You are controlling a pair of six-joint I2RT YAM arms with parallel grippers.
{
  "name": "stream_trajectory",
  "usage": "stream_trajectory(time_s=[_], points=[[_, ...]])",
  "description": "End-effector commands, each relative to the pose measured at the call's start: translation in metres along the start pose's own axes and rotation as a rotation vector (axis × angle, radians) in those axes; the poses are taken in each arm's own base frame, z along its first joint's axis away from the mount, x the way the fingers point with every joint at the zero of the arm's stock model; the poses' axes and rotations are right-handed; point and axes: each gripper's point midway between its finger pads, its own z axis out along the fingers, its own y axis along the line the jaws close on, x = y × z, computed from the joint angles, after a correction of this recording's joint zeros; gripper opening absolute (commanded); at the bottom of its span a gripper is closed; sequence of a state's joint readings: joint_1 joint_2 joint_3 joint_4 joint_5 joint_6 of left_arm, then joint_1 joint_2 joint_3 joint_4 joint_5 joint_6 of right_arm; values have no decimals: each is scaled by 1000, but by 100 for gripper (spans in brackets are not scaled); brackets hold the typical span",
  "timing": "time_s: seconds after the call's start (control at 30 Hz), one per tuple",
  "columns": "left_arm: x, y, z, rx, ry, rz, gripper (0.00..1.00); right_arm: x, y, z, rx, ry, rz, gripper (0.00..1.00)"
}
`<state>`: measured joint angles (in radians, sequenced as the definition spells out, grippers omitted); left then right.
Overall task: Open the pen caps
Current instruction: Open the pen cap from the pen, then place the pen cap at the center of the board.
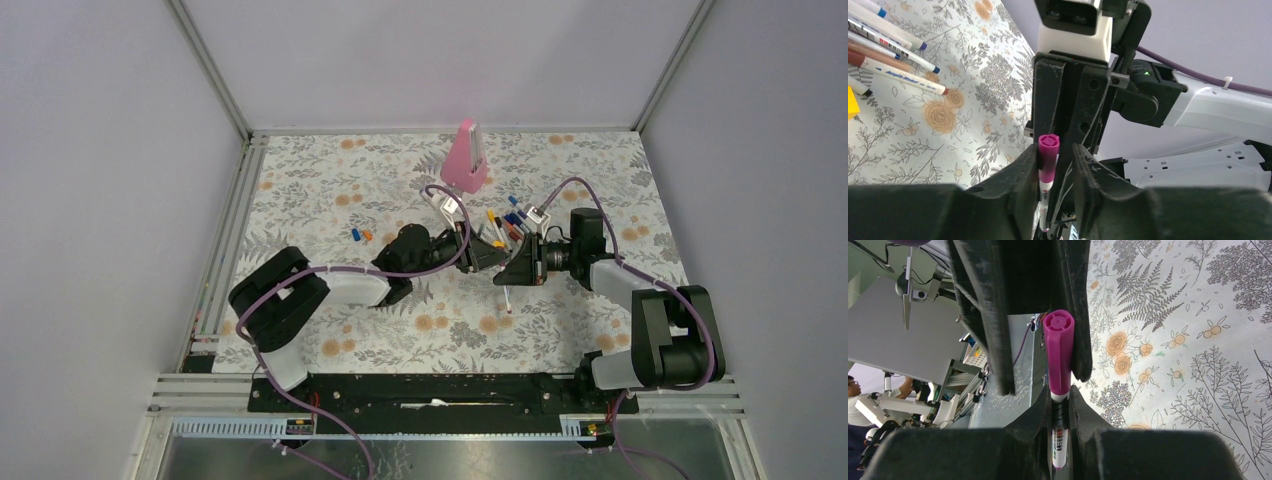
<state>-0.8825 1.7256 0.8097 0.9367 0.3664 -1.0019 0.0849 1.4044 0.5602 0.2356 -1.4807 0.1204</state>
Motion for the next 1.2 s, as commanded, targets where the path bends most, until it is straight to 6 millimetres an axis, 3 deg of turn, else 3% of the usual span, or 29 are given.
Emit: stream_trajectory(time_s=[0.0, 0.1, 0.2, 0.37, 0.6, 0.77, 0.9, 0.97, 1.07, 1.17], points=[[-9, -41, 9, 150, -20, 40, 21, -9, 5, 2, -31, 10, -35, 0], [-11, -43, 8, 162, -35, 42, 1, -9, 5, 2, -32, 10, -36, 0], [-26, -49, 8, 164, -93, 76, 0, -8, 6, 3, -38, 13, -31, 0], [-88, -66, 6, 179, -258, 154, 0, -3, 8, 5, -63, 27, -19, 0], [-182, -98, -19, 165, -533, 333, 0, 2, 10, 10, -89, 48, -1, 0], [-222, -110, -39, 111, -658, 431, 0, 2, 10, 11, -93, 53, 5, 0], [-239, -116, -52, 111, -688, 442, 0, 0, 11, 11, -93, 53, -2, 0], [-238, -109, -58, 78, -672, 425, 0, -3, 12, 11, -86, 49, -12, 0], [-233, -84, -75, -3, -644, 370, 0, -8, 11, 7, -62, 31, -41, 0], [-213, -40, -95, -152, -574, 302, 0, -14, 6, 1, -16, 1, -70, 0]])
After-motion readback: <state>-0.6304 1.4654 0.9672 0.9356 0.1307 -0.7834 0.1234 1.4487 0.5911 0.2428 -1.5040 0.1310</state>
